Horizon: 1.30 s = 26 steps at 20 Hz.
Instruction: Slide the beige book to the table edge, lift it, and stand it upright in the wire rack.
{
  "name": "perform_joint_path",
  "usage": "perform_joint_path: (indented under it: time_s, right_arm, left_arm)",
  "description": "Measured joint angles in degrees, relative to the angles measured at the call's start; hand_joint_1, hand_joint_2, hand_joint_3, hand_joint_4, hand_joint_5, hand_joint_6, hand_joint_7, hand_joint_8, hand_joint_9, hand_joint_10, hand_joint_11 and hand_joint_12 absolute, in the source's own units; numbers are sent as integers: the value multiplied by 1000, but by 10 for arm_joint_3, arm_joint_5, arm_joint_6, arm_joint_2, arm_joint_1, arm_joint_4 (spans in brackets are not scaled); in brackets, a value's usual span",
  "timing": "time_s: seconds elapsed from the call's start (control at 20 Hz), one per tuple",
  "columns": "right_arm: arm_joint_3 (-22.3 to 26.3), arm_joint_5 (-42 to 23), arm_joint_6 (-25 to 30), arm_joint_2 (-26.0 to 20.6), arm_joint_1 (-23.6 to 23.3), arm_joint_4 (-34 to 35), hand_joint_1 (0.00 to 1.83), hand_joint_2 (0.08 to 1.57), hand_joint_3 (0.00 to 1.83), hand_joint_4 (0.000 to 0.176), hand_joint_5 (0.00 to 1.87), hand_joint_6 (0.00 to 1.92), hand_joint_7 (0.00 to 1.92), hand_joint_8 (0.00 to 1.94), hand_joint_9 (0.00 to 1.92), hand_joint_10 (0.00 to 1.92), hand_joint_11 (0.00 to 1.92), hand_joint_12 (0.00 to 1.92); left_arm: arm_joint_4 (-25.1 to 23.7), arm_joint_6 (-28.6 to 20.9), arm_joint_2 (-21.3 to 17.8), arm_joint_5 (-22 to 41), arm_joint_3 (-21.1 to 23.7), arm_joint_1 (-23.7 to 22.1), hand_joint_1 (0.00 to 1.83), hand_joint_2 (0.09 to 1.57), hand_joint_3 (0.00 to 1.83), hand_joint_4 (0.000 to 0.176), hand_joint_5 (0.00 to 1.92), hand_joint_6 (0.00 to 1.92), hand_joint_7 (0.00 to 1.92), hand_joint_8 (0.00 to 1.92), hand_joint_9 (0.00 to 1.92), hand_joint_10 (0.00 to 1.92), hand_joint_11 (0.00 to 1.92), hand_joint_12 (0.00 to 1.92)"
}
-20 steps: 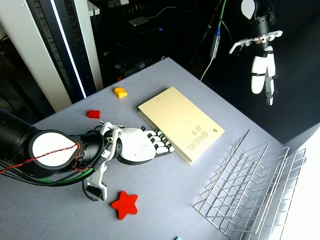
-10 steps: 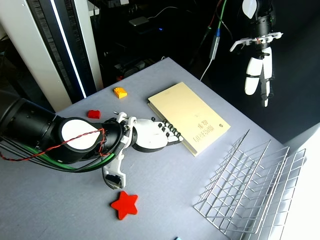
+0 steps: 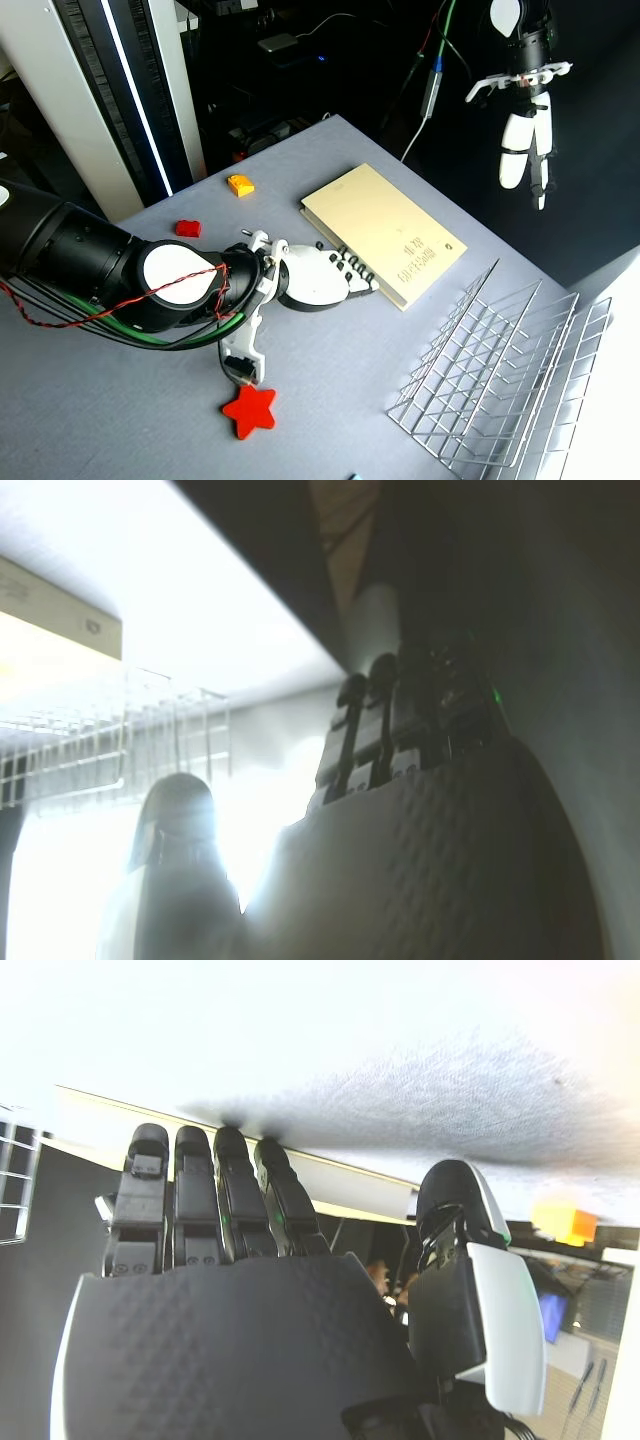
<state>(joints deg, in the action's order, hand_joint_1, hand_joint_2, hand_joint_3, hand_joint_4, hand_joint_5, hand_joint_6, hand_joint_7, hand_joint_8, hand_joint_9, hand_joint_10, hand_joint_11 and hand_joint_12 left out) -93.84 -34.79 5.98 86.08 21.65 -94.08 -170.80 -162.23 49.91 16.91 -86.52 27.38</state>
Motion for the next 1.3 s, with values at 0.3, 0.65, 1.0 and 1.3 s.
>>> perform_joint_path:
  time_s: [0.3,0.65,1.0,1.3]
  right_arm:
    - [-1,14,20,19,-8,-2,0,1154,0,0,0,0,0,0,0,0,0,0]
    - [1,18,34,38,-14,-14,0,1160,1,0,0,0,0,0,0,0,0,0]
    - [-3,37,32,64,-29,-17,0,1153,0,0,0,0,0,0,0,0,0,0]
    - [-9,46,31,82,-29,-17,0,1158,0,0,0,0,0,0,0,0,0,0]
  left_arm:
    - [2,0,0,-9,9,-2,0,1218,3,0,0,0,0,0,0,0,0,0]
    - [0,0,0,-9,9,0,0,1223,4,0,0,0,0,0,0,0,0,0]
    - [0,-9,8,-7,-5,6,0,1224,3,0,0,0,0,0,0,0,0,0]
    - [-4,-9,8,0,-6,9,0,1228,4,0,0,0,0,0,0,0,0,0]
